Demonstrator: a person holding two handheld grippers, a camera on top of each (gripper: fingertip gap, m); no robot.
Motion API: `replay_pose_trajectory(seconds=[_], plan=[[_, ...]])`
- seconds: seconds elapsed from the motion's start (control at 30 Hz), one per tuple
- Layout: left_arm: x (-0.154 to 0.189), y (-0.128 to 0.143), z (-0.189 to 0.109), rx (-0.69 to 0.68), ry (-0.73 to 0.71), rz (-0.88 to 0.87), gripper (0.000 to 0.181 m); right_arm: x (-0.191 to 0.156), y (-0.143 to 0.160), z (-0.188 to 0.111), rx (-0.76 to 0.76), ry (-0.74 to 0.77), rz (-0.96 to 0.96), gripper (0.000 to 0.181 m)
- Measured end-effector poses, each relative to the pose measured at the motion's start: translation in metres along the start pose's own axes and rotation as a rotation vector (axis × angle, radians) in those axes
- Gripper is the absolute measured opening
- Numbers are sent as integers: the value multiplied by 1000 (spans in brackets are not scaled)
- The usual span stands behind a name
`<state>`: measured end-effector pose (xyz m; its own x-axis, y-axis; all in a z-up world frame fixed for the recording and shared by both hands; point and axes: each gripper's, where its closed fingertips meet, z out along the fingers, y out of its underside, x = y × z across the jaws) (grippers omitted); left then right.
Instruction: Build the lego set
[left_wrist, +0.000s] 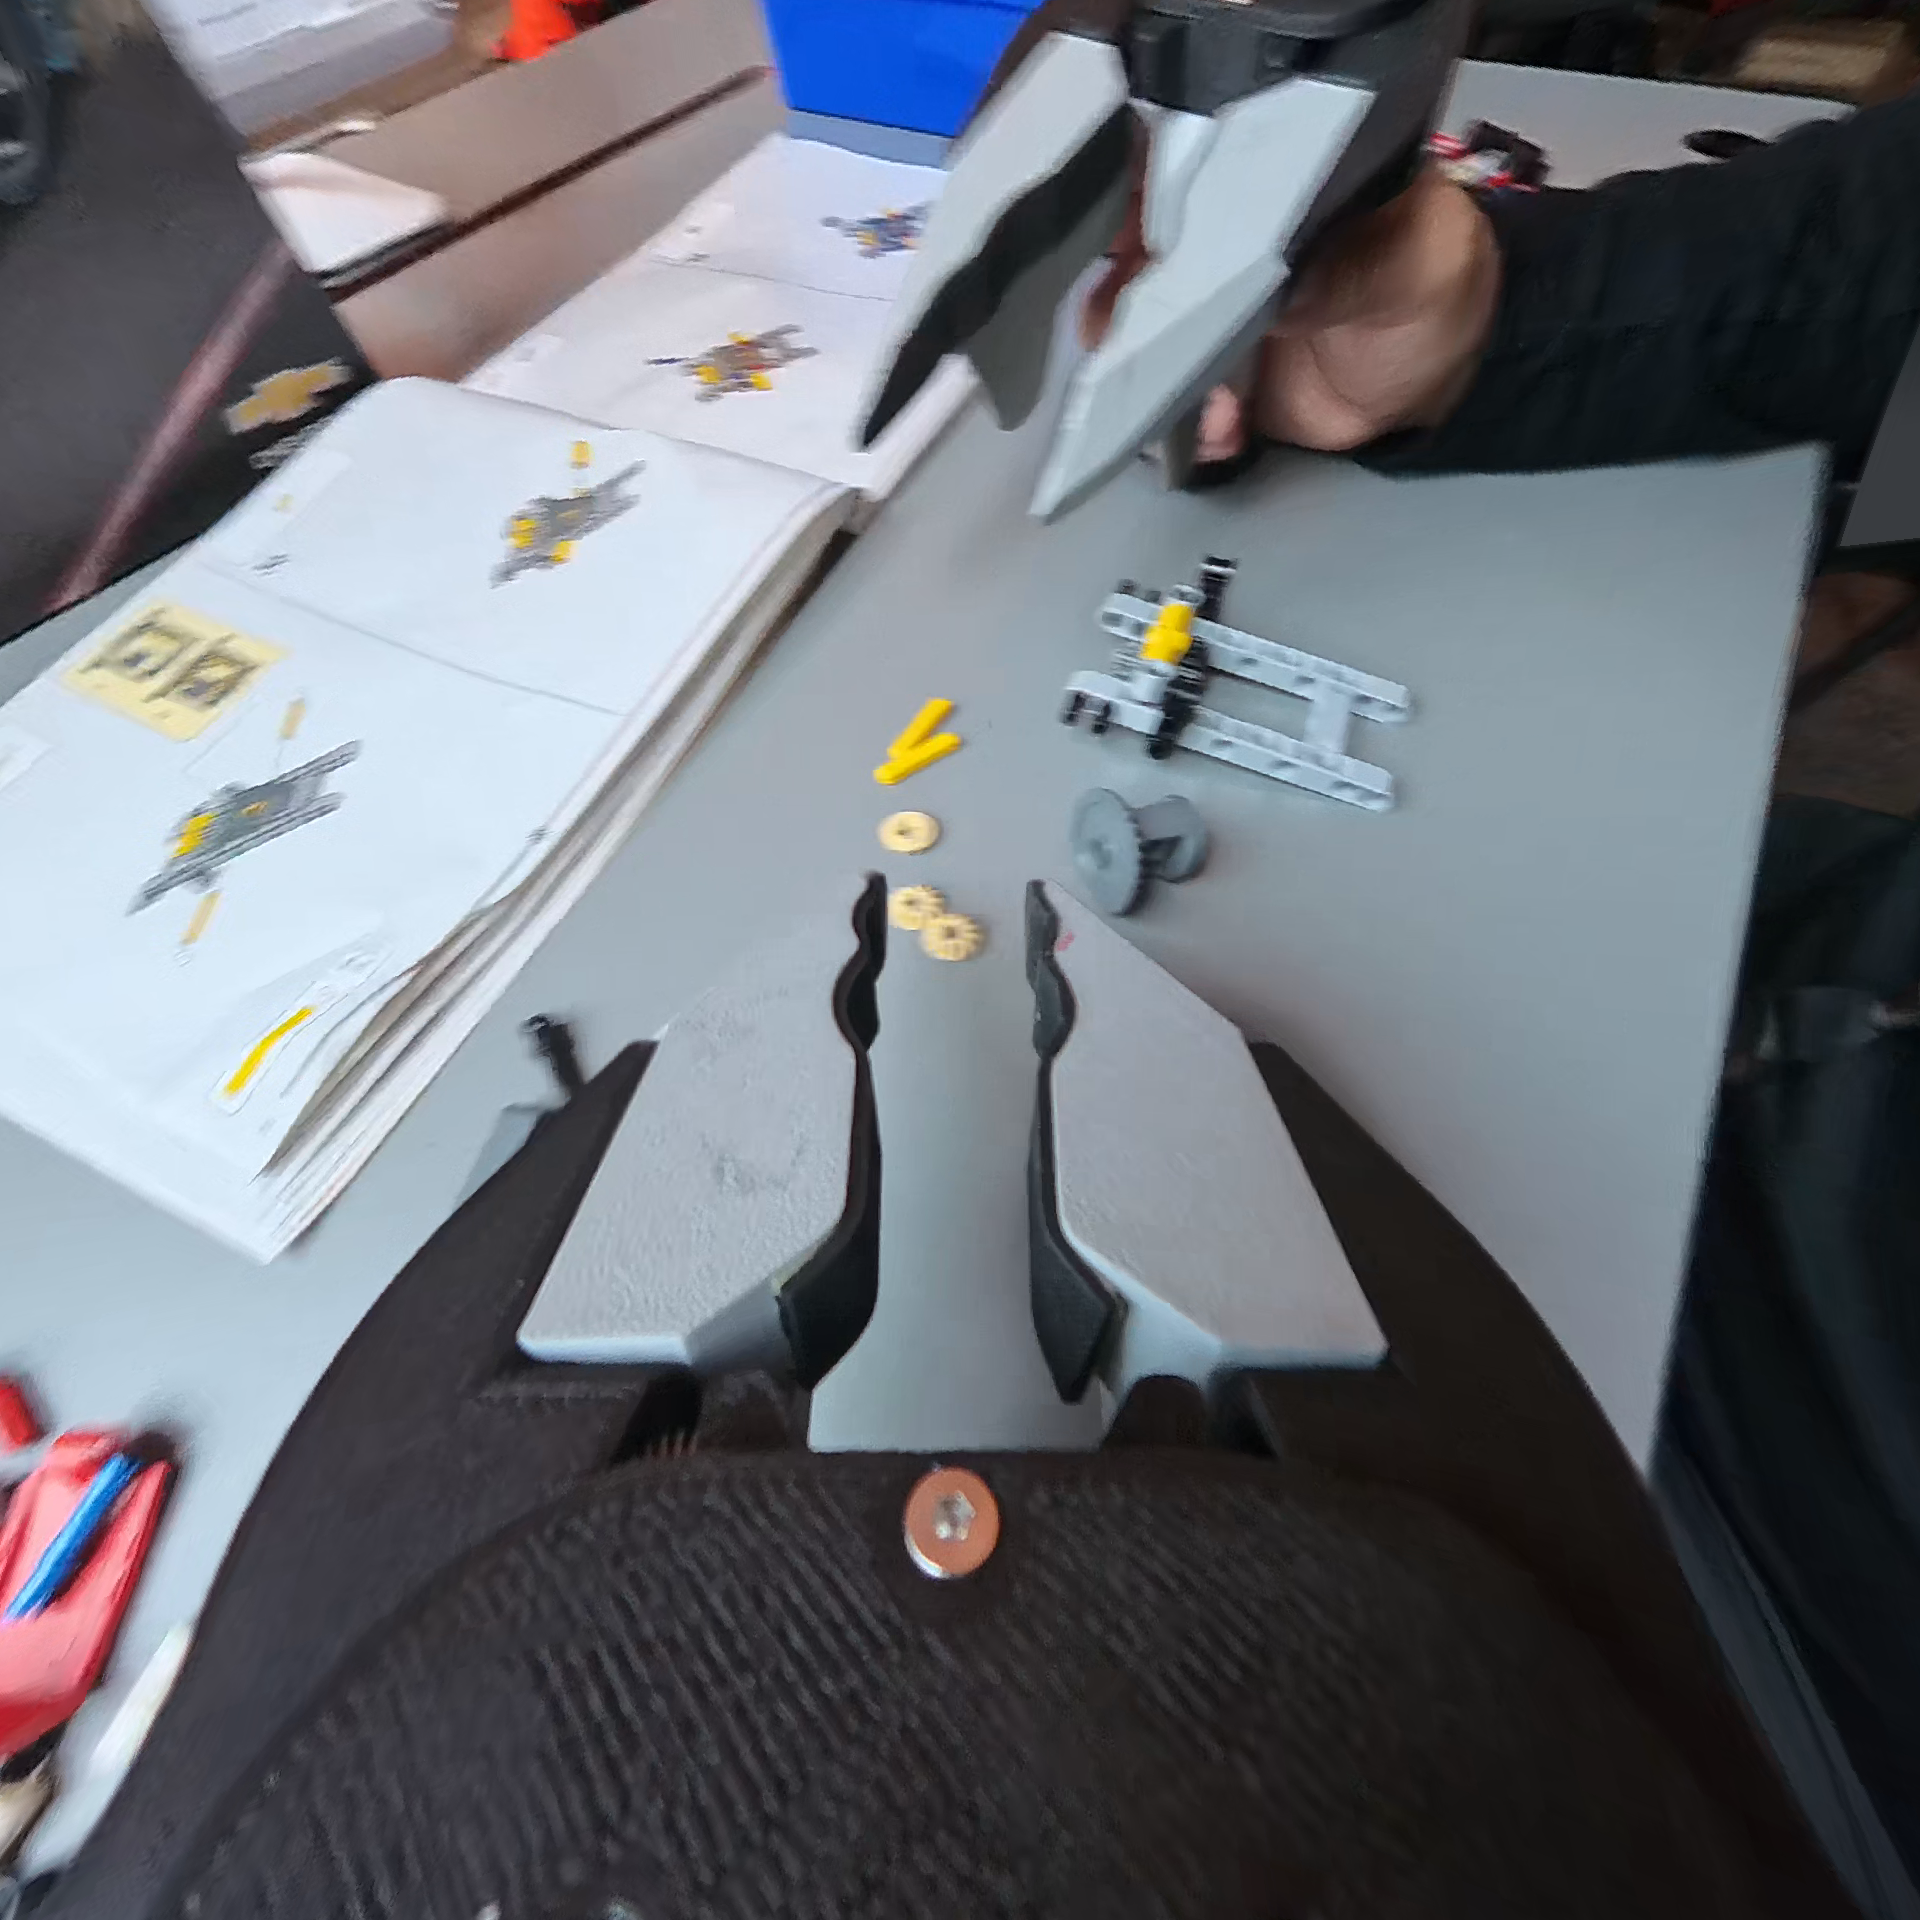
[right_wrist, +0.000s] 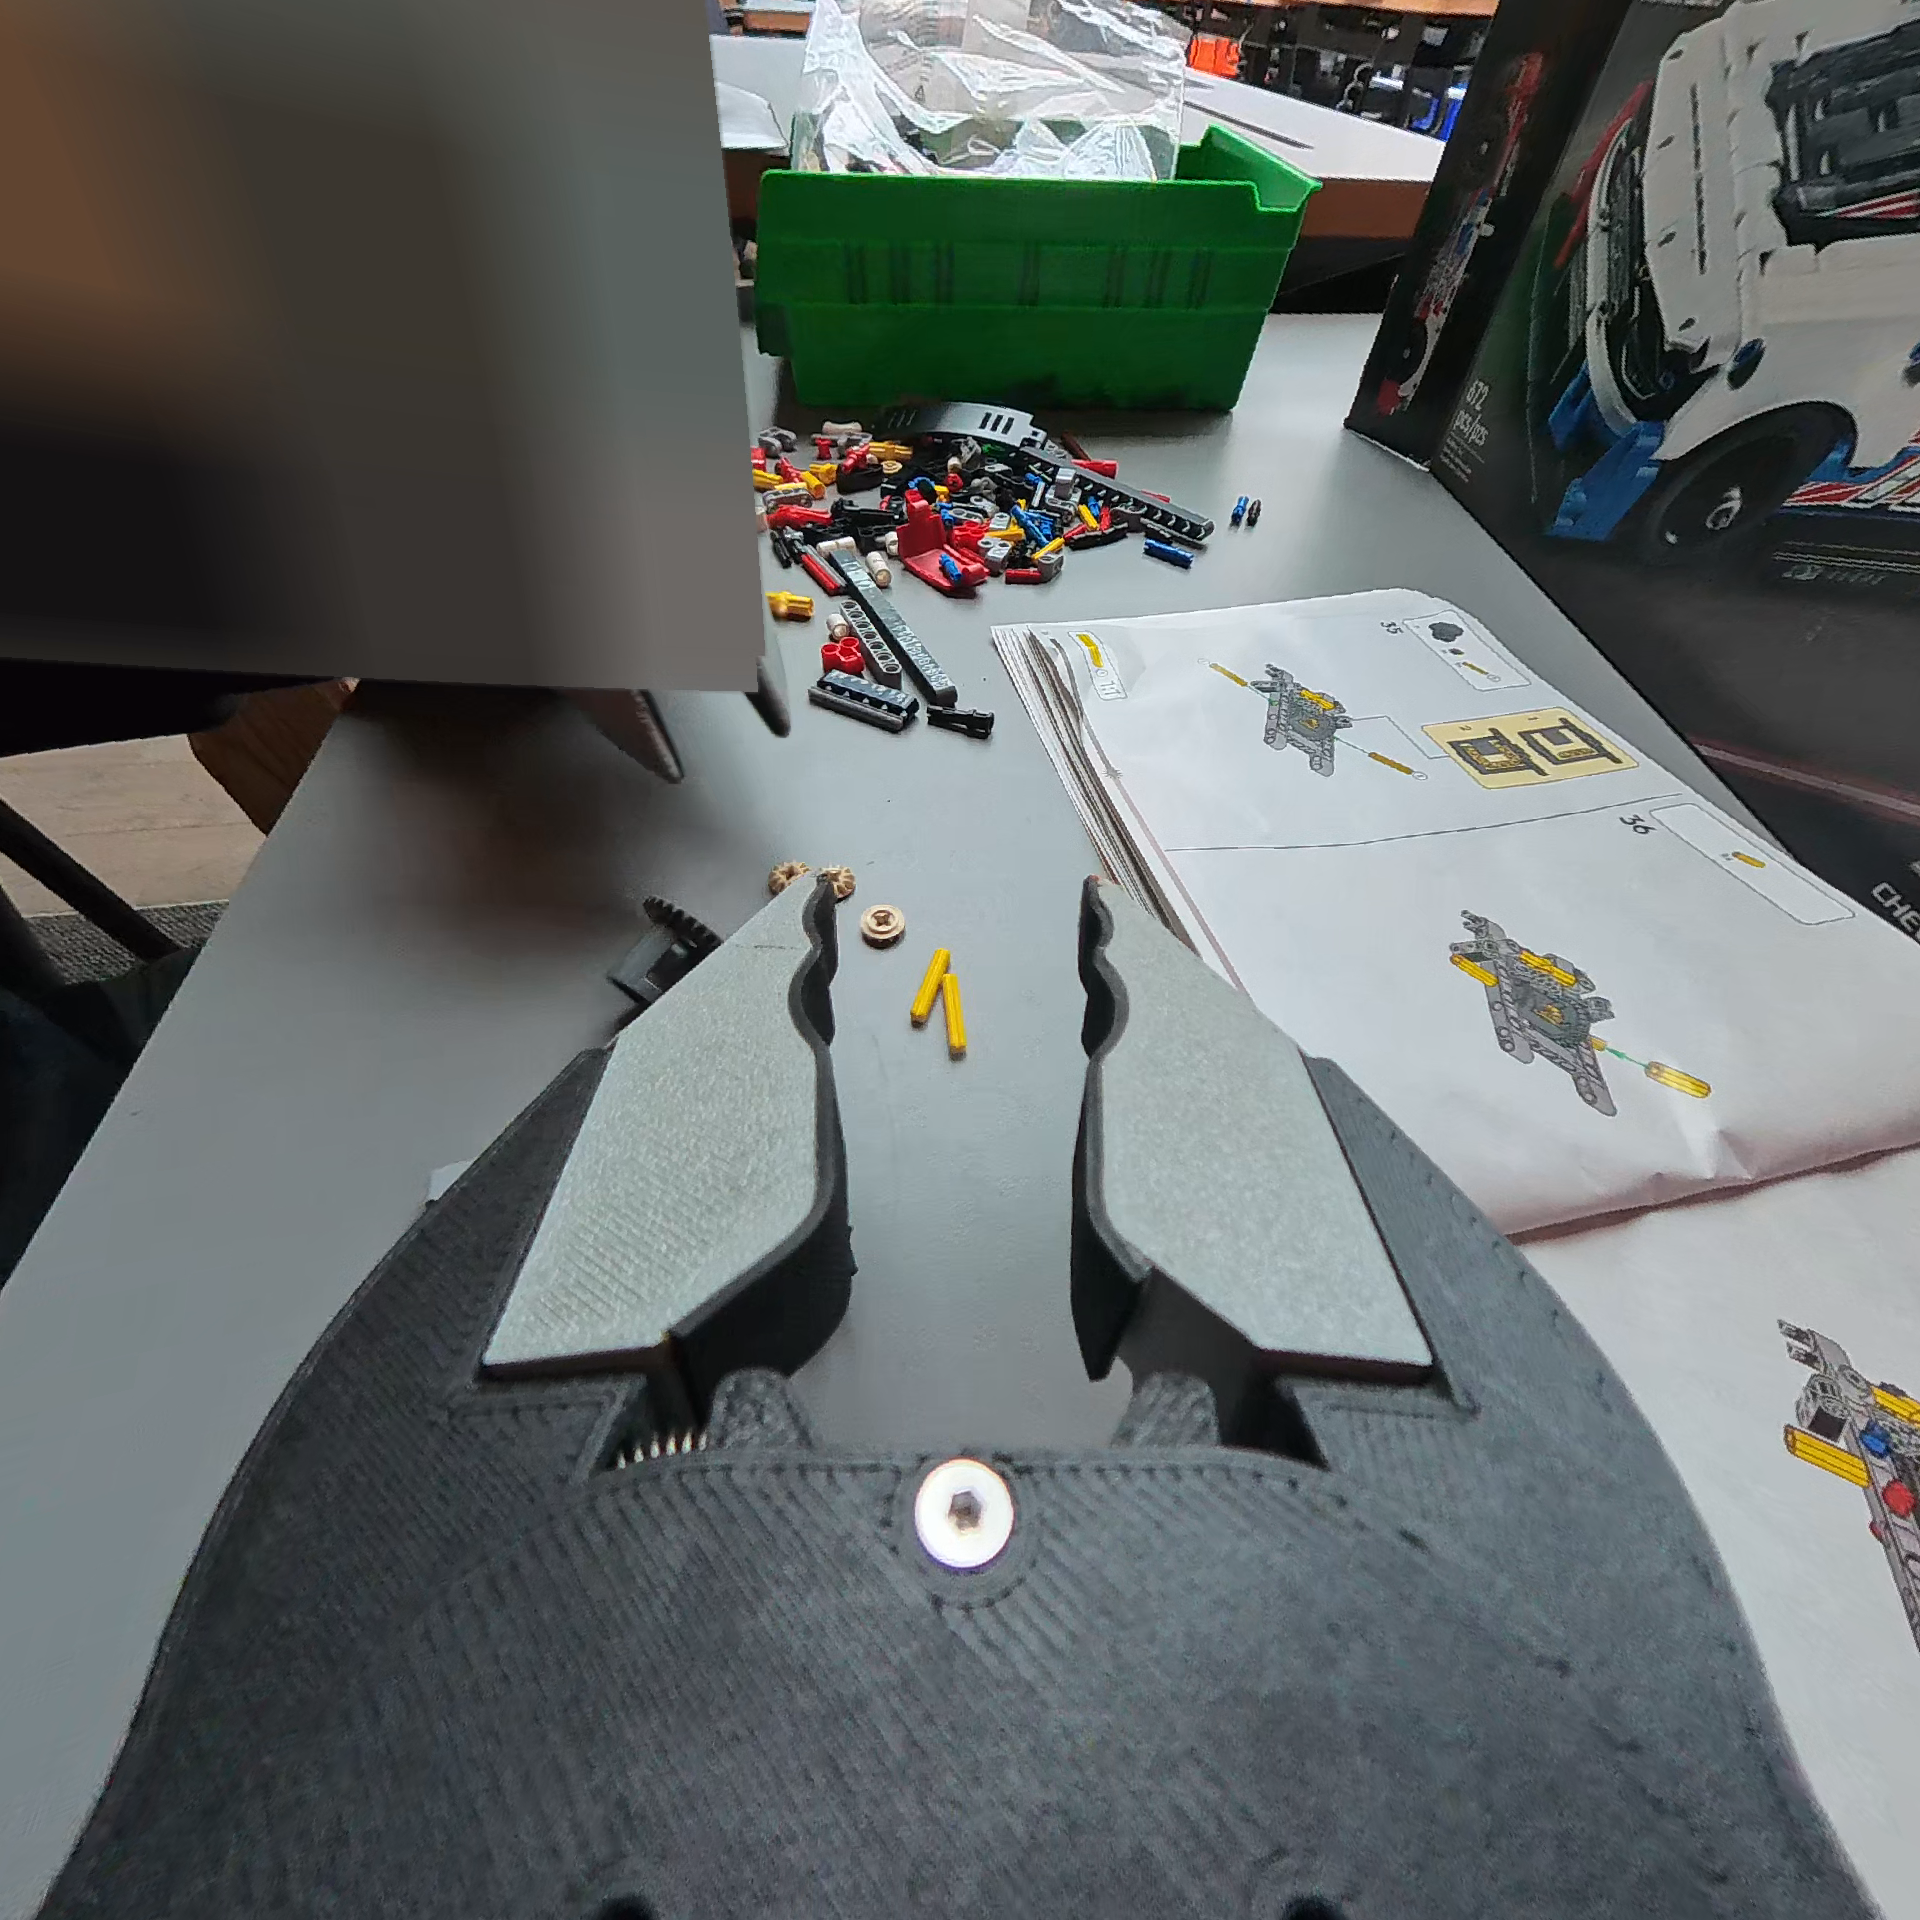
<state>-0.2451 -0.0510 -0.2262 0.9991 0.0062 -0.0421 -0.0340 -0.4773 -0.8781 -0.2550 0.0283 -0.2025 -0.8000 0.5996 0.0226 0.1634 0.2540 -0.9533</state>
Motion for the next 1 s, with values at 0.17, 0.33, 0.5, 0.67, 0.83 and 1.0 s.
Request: replay_pose_trajectory(seconds=[0.17,0.33,0.5,0.67,0.83,1.0], plan=[[31,7,7,-66,130,77,26,-4,0,0,-4,-1,-33,43],[34,17,26,-183,88,78,25,-6,1,1,-12,5,-54,42],[33,24,33,-242,44,126,5,-7,1,0,-14,11,-67,40],[31,26,34,-253,33,120,0,-9,2,1,-19,5,-72,39],[34,22,32,-230,86,72,0,-10,3,2,-28,-6,-69,38],[34,14,27,-169,117,33,0,-11,3,3,-28,-18,-62,37]])
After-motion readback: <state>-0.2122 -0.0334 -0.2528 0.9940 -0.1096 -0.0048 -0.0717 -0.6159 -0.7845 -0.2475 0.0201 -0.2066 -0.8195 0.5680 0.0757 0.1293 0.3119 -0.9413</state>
